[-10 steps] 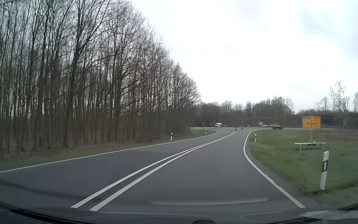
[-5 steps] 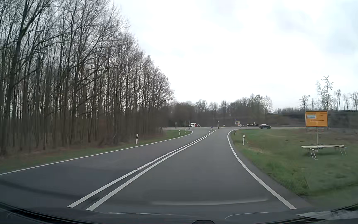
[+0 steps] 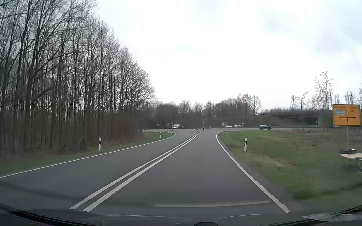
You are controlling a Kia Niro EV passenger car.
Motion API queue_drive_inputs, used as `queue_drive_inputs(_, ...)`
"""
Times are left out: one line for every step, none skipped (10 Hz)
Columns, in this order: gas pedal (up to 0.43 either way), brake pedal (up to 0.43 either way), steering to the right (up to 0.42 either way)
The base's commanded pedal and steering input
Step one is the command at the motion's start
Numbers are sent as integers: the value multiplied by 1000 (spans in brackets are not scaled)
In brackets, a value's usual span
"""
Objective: Follow the waypoints while adhering to traffic rules and regulations
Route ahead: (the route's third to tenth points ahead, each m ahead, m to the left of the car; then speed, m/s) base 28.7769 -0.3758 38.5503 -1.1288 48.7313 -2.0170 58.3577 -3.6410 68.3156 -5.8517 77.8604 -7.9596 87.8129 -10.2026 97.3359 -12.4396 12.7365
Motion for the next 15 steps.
queue_drive_inputs(118, 0, 30)
queue_drive_inputs(118, 0, 30)
queue_drive_inputs(118, 0, 30)
queue_drive_inputs(118, 0, 30)
queue_drive_inputs(118, 0, 24)
queue_drive_inputs(110, 0, 16)
queue_drive_inputs(110, 0, 13)
queue_drive_inputs(110, 0, 14)
queue_drive_inputs(110, 0, 15)
queue_drive_inputs(110, 0, 15)
queue_drive_inputs(110, 0, 14)
queue_drive_inputs(110, 0, 14)
queue_drive_inputs(110, 0, 13)
queue_drive_inputs(110, 0, 12)
queue_drive_inputs(98, 0, 11)
